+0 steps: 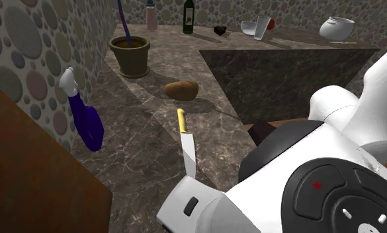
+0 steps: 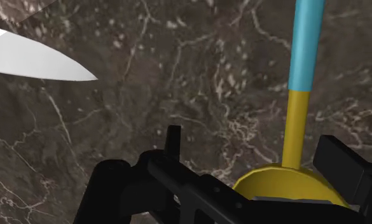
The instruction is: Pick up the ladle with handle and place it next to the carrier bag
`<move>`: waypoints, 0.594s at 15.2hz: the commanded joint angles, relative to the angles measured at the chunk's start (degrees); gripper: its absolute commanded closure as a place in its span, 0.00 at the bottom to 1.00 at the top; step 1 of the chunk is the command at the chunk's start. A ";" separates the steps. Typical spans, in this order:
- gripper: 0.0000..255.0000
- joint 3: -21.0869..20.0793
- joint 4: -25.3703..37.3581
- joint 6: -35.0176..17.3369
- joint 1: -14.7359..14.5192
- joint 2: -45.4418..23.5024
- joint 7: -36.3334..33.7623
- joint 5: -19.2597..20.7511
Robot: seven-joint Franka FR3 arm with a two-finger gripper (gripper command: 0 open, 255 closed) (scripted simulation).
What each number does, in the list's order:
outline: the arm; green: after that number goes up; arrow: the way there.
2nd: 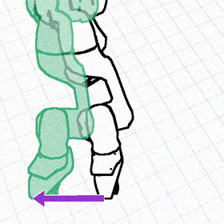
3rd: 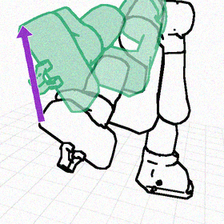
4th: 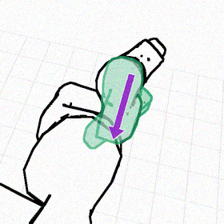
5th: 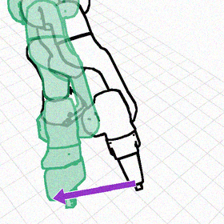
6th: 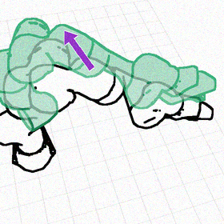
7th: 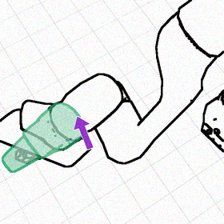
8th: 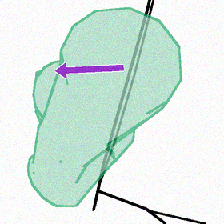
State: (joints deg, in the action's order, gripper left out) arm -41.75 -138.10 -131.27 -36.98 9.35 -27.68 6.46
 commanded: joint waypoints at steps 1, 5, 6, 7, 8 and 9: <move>0.00 0.57 1.37 3.42 -0.82 2.67 1.83 -2.50; 0.00 0.90 2.14 4.98 -1.22 3.68 2.44 -3.33; 0.00 0.90 2.14 4.99 -1.22 3.68 2.44 -3.33; 0.00 0.90 2.15 4.99 -1.22 3.68 2.44 -3.33; 0.00 0.90 2.15 4.99 -1.22 3.68 2.44 -3.33; 0.00 0.90 2.15 4.99 -1.22 3.68 2.44 -3.33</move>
State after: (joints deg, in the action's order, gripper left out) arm -40.86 -135.95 -126.30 -38.20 13.02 -25.25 3.15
